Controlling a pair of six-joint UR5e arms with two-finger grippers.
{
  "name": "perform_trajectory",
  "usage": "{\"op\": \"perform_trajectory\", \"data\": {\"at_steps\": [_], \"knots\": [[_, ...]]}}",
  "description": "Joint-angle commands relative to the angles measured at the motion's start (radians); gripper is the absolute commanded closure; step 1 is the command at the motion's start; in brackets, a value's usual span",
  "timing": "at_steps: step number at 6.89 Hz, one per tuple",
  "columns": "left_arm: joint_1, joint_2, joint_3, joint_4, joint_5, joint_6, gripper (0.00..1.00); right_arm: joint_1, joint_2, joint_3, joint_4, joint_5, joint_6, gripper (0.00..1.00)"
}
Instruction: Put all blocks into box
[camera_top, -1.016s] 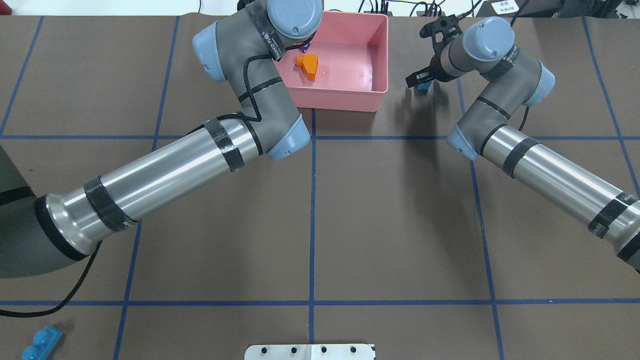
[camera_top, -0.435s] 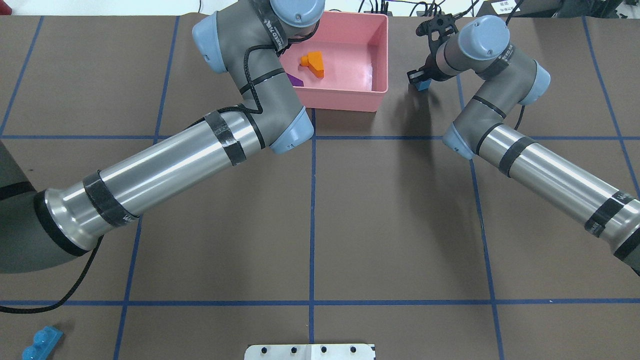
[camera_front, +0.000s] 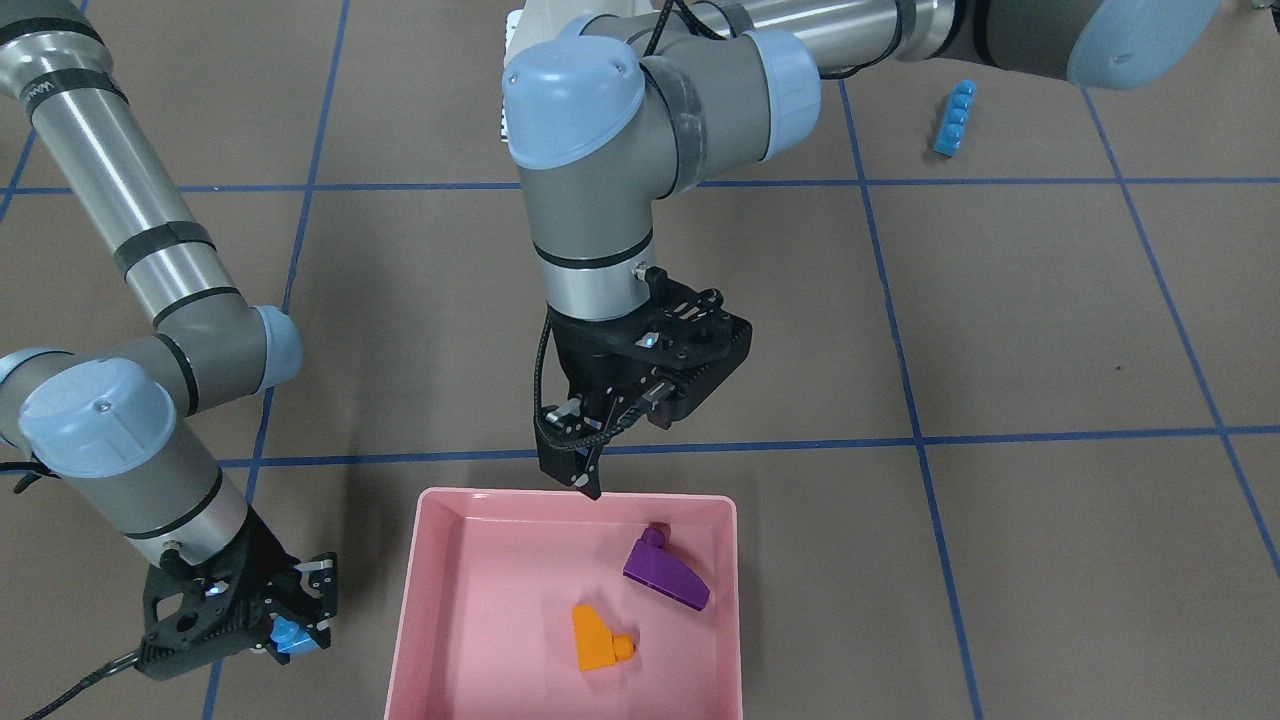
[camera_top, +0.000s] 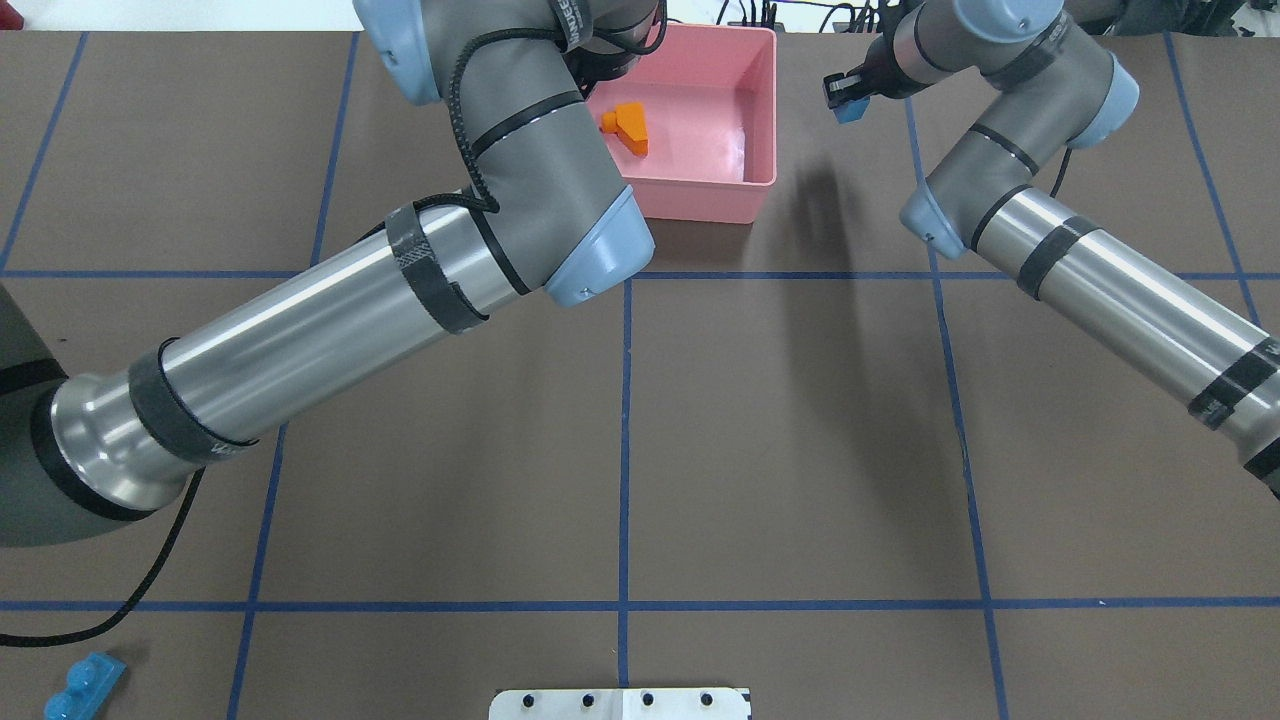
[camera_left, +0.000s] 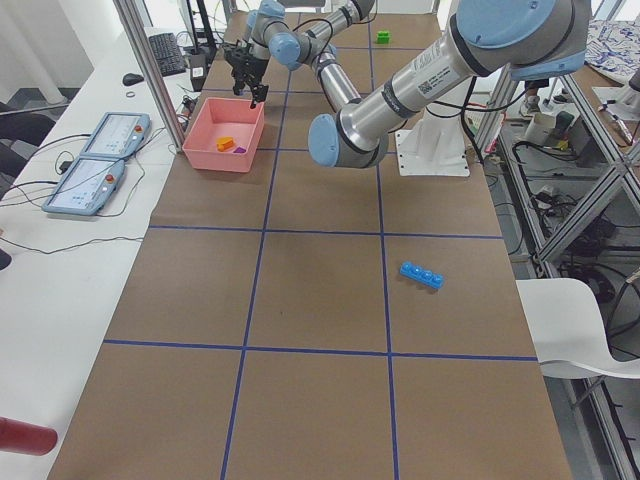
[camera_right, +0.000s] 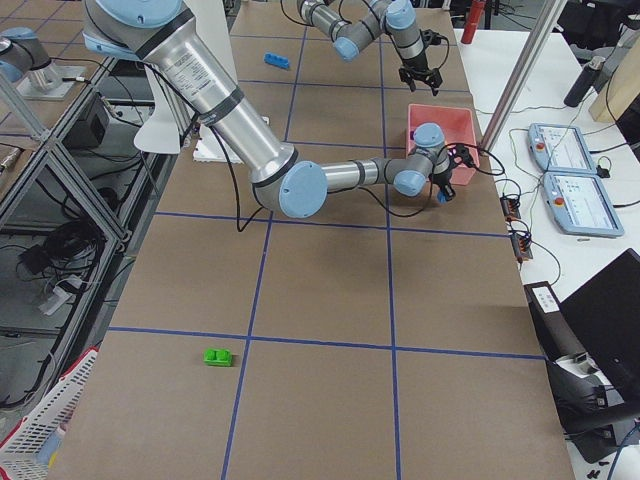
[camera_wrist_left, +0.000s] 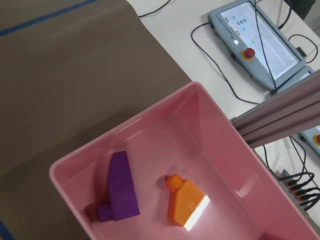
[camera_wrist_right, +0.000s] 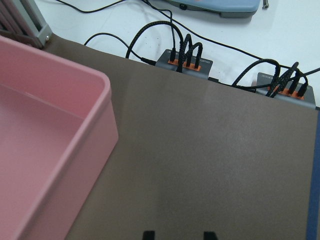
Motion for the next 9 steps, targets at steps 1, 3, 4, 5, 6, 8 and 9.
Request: {"op": "perform_trajectory", "data": {"at_steps": [1,3,4,5,6,8,9], "knots": [[0.004,0.161,-0.260,0.155,-0.138,0.227,0.00,0.073,0.007,0.091,-0.016,0.097,0.090,1.00],[0.004,0.384,-0.504,0.203,-0.184,0.481,0.00,0.058,0.080,0.099,-0.047,0.096,0.207,1.00],[0.005,0.468,-0.583,0.226,-0.219,0.581,0.00,0.029,0.108,0.099,-0.062,0.084,0.256,1.00],[0.005,0.555,-0.663,0.225,-0.239,0.660,0.01,-0.019,0.140,0.098,-0.077,0.014,0.264,1.00],[0.005,0.629,-0.706,0.222,-0.278,0.746,0.01,-0.072,0.159,0.089,-0.096,-0.080,0.279,1.00],[0.012,0.803,-0.803,0.206,-0.300,0.916,0.01,-0.144,0.169,0.053,-0.096,-0.232,0.279,1.00],[0.012,0.897,-0.871,0.203,-0.353,1.025,0.01,-0.166,0.172,0.034,-0.096,-0.275,0.279,1.00]]}}
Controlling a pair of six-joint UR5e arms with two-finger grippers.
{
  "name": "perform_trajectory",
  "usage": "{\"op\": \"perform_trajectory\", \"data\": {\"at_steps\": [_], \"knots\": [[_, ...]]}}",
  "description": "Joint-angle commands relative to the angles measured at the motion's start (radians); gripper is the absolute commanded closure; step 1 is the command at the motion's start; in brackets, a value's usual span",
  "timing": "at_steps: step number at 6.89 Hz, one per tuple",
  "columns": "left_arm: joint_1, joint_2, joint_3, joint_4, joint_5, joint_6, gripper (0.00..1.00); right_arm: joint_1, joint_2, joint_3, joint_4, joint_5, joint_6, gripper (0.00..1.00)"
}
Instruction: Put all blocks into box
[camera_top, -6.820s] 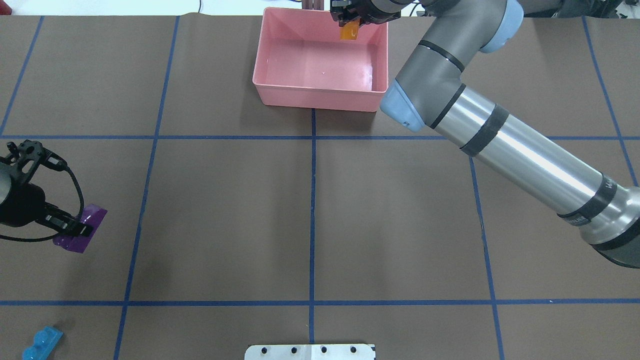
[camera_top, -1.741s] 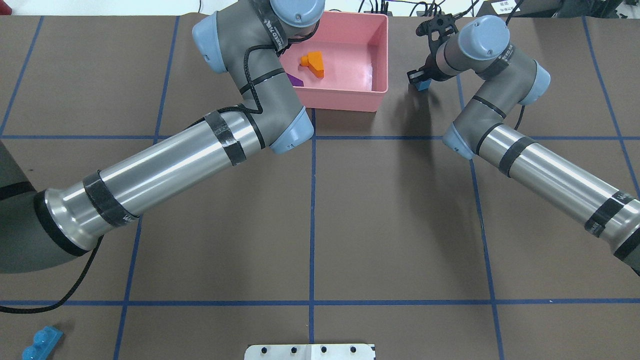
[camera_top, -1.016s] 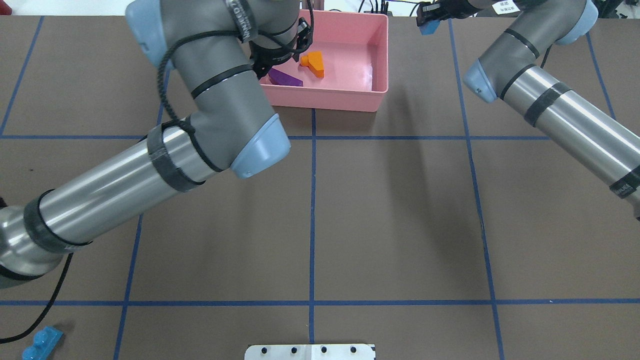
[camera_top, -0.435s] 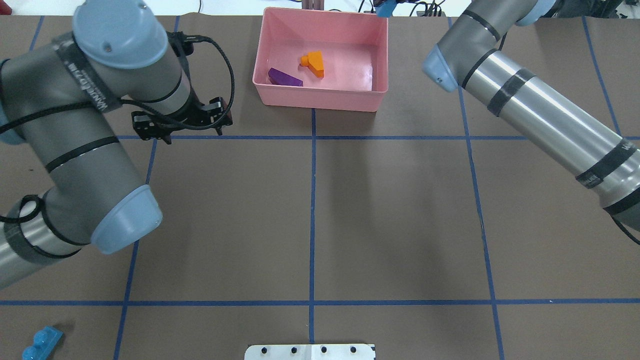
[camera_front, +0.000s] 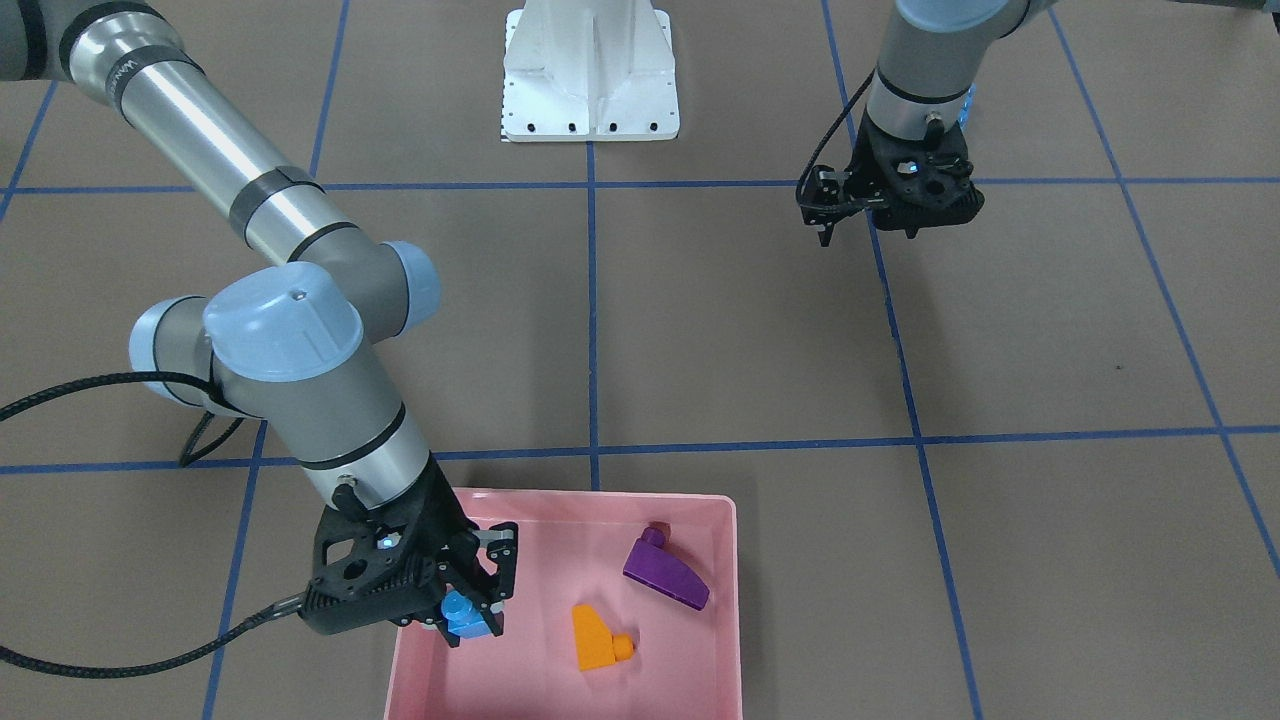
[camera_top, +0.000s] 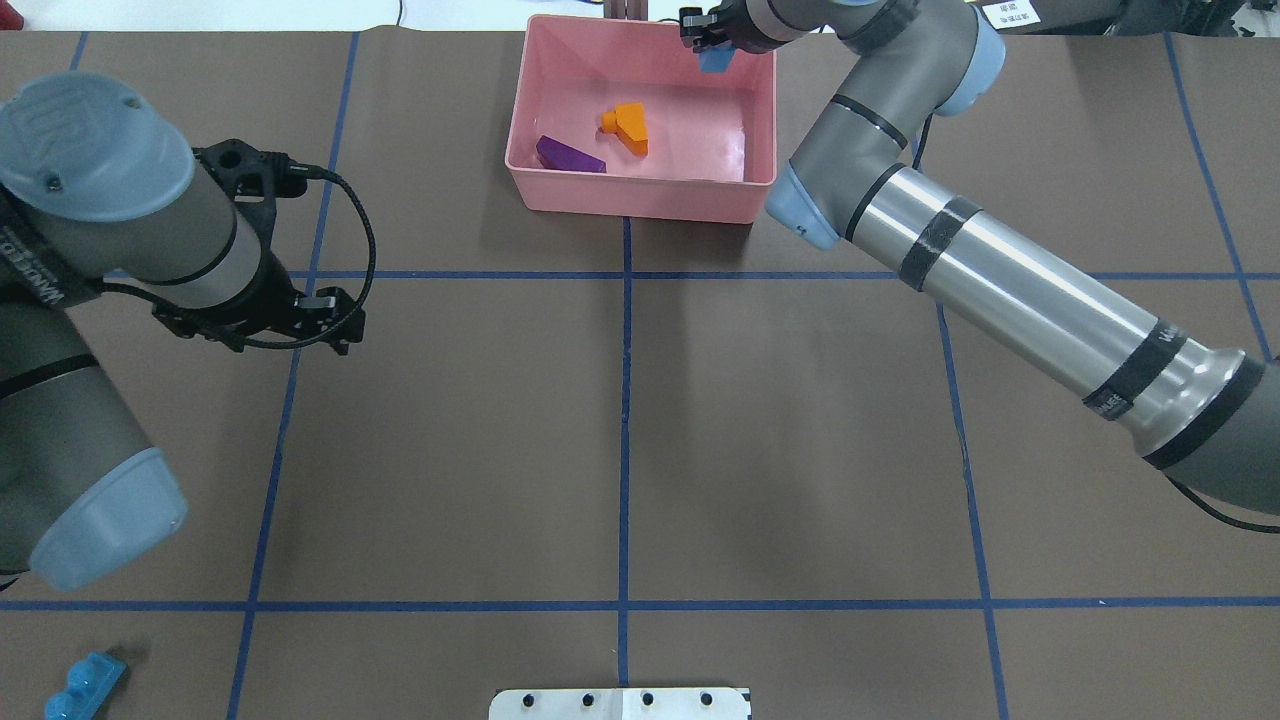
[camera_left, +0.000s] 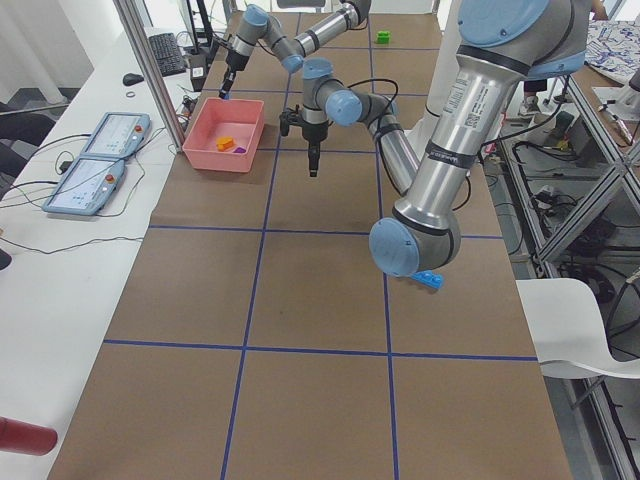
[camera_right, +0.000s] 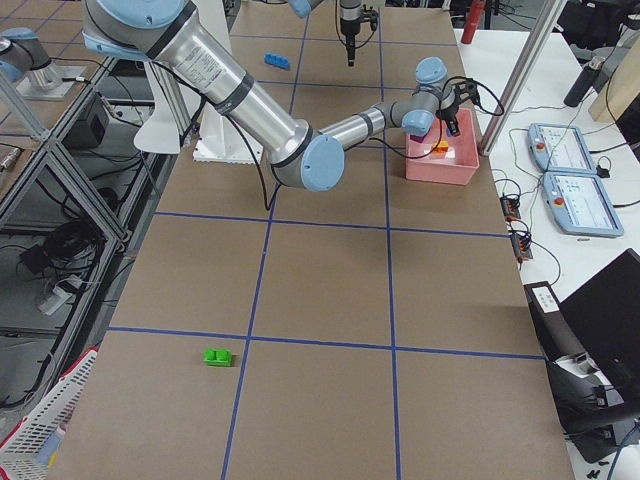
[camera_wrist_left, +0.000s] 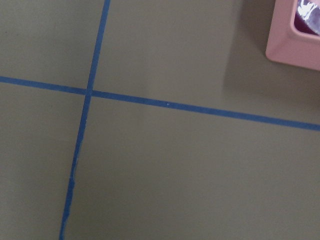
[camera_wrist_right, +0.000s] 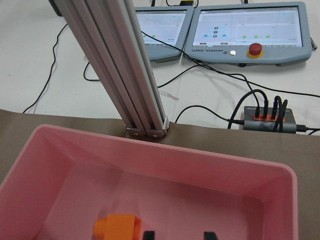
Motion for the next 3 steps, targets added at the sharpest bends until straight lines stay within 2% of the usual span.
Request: {"op": "perform_trajectory", "data": {"at_steps": [1,2,3], "knots": [[0.002,0.183,-0.107,-0.027,-0.099,0.169,0.01,-0.049,0.012,-0.038,-0.001,-0.108,0.003,1.00],[0.002,0.263,-0.144,-0.078,-0.119,0.167,0.00,-0.053,0.026,-0.052,-0.001,-0.114,0.003,1.00],[0.017,0.383,-0.149,-0.200,-0.120,0.161,0.00,-0.052,0.026,-0.055,-0.001,-0.114,0.003,0.27]]}}
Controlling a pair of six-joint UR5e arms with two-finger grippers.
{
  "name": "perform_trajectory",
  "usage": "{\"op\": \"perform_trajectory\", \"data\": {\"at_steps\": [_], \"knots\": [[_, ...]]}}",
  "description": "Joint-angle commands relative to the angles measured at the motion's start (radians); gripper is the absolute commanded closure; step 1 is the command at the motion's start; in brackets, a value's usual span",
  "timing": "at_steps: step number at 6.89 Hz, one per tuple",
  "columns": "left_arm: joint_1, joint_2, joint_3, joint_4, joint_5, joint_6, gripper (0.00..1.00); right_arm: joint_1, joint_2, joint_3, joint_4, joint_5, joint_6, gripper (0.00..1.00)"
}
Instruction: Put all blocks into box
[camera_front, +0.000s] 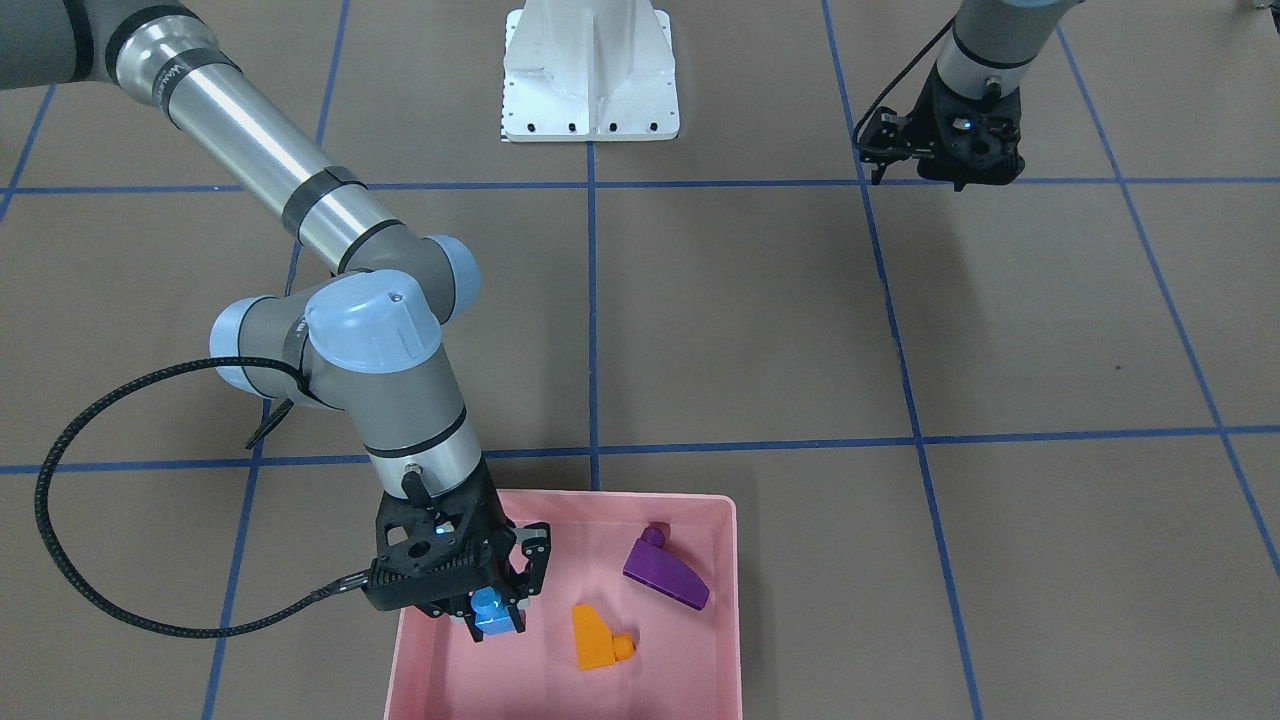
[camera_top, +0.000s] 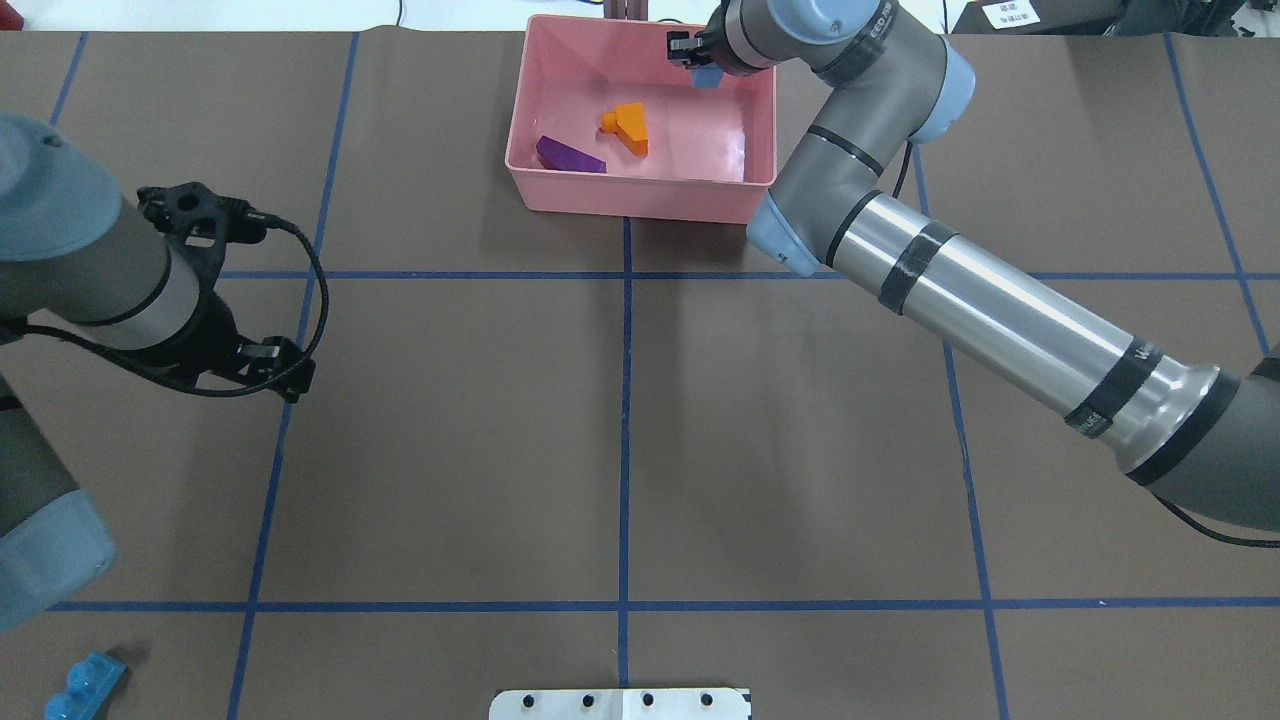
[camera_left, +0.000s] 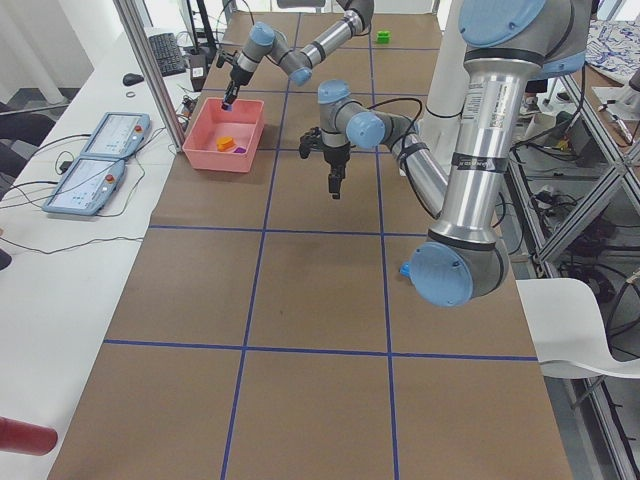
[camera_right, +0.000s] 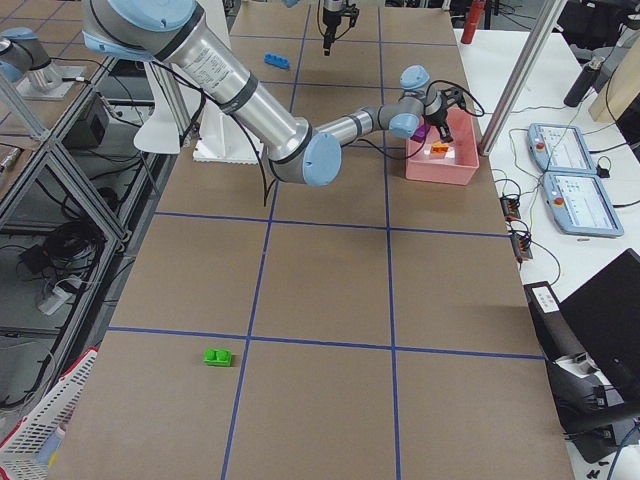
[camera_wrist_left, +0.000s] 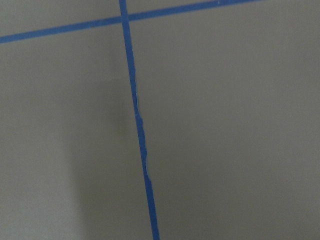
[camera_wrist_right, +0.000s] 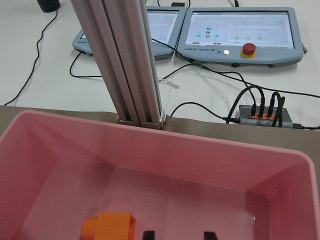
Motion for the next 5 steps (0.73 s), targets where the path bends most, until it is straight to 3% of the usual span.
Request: {"op": "perform_trajectory", "data": {"at_steps": [1,4,5], "knots": [[0.049,0.258,-0.012,-0.300,-0.014,-0.028,0.00,-0.003,0.018,-0.009,-0.001,-0.009,0.040,0.02],[0.210,0.469,0.035,-0.612,0.050,-0.153,0.00,0.017,0.032,0.030,-0.018,0.052,0.049,0.01],[0.250,0.524,0.061,-0.707,0.087,-0.154,0.00,0.032,0.030,0.111,-0.120,0.106,0.049,0.01]]}}
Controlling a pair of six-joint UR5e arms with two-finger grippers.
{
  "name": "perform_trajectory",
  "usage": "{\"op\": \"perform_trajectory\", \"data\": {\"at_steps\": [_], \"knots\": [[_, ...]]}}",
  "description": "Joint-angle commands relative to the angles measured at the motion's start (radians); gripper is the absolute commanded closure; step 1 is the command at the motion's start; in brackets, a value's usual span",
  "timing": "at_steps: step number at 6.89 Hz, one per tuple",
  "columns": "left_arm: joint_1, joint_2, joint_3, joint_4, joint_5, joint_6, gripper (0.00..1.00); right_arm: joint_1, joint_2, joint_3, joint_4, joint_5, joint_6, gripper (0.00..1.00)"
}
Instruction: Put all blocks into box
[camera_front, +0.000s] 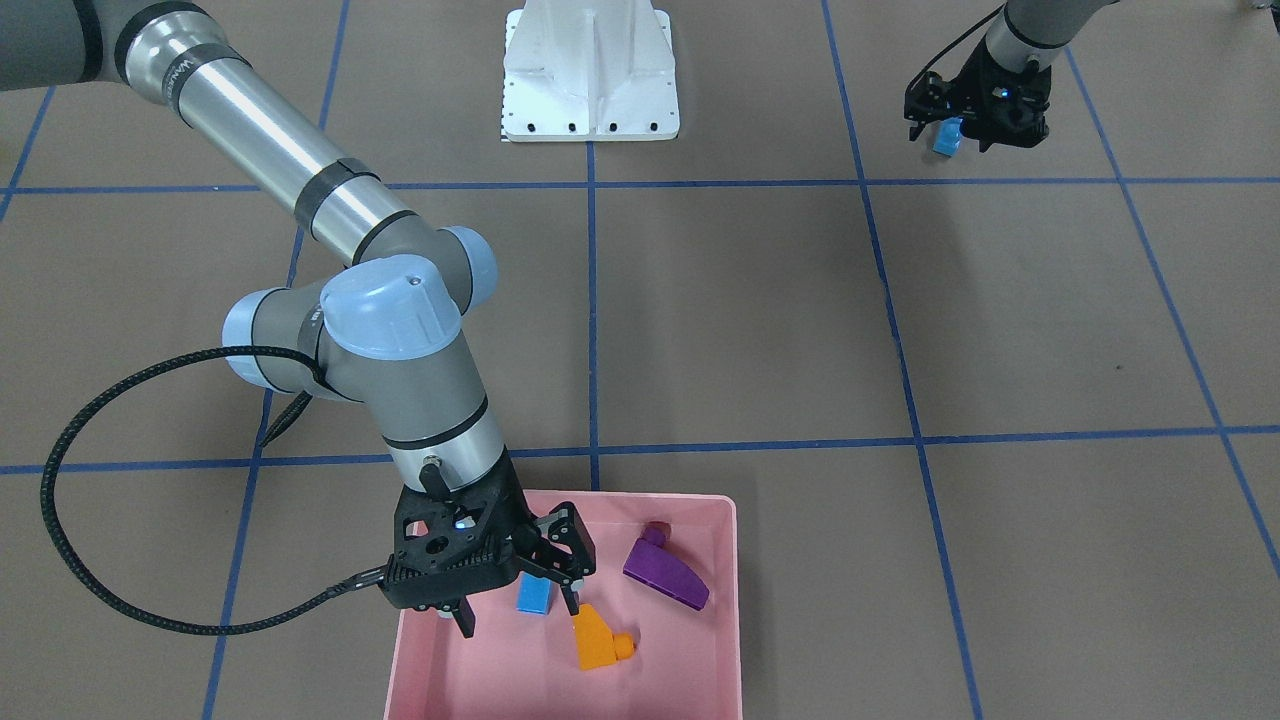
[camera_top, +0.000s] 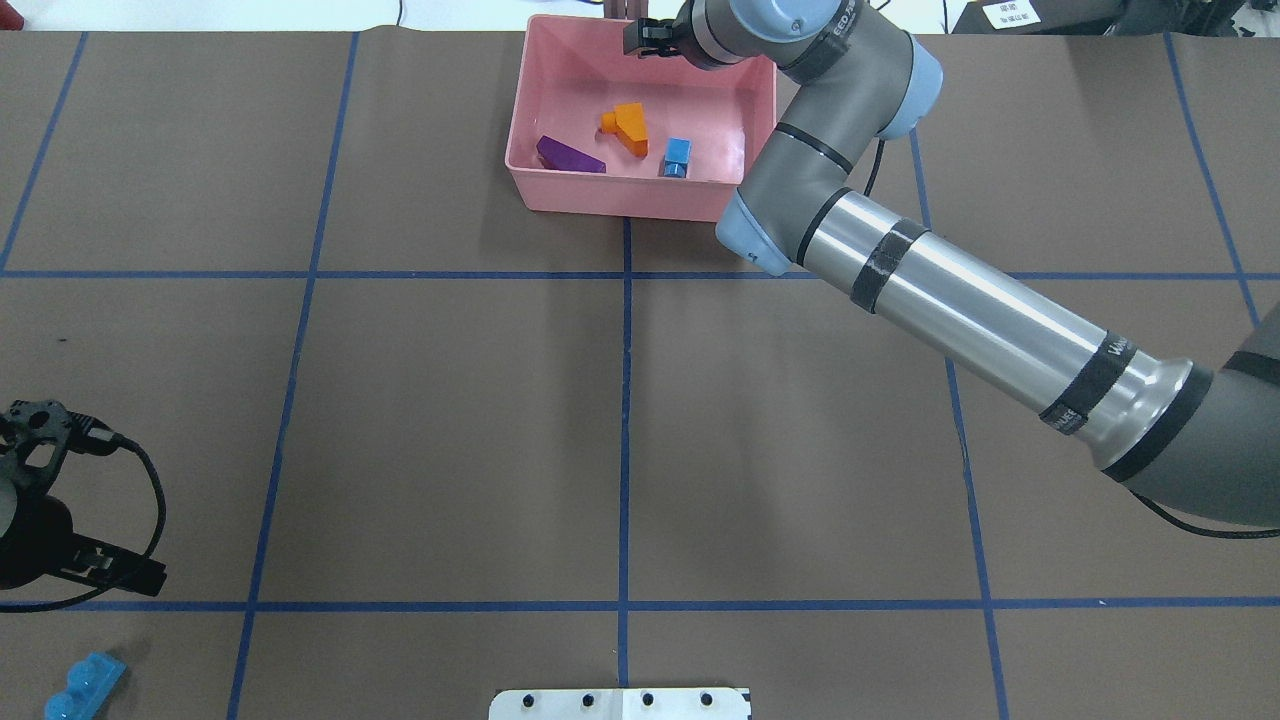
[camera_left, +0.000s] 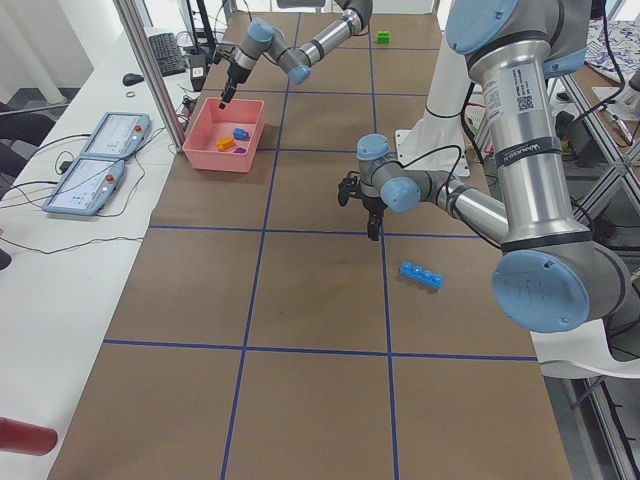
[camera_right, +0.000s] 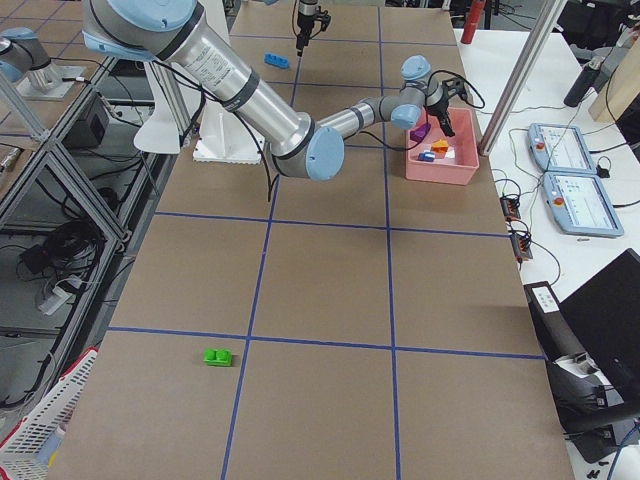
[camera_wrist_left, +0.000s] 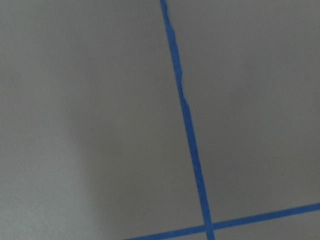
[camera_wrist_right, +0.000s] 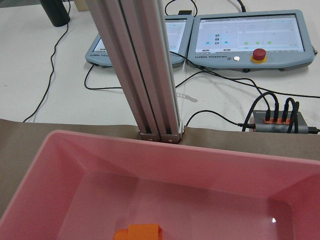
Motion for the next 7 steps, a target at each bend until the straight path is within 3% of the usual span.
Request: {"op": "perform_trajectory", "data": {"at_steps": [1,2,5,7], "knots": [[0.105,0.109,0.036,-0.134,0.089,-0.009,0.00,0.016,-0.003,0.153,-0.192,0.060,0.000,0.01],[0.142,0.122,0.040,-0.143,0.115,-0.009,0.00,0.025,-0.007,0.213,-0.266,0.091,0.000,0.01],[0.254,0.165,0.052,-0.143,0.151,-0.009,0.00,0.121,-0.096,0.342,-0.332,0.285,-0.014,0.01],[0.301,0.174,0.055,-0.145,0.151,-0.010,0.00,0.175,-0.121,0.420,-0.448,0.350,-0.035,0.01]]}}
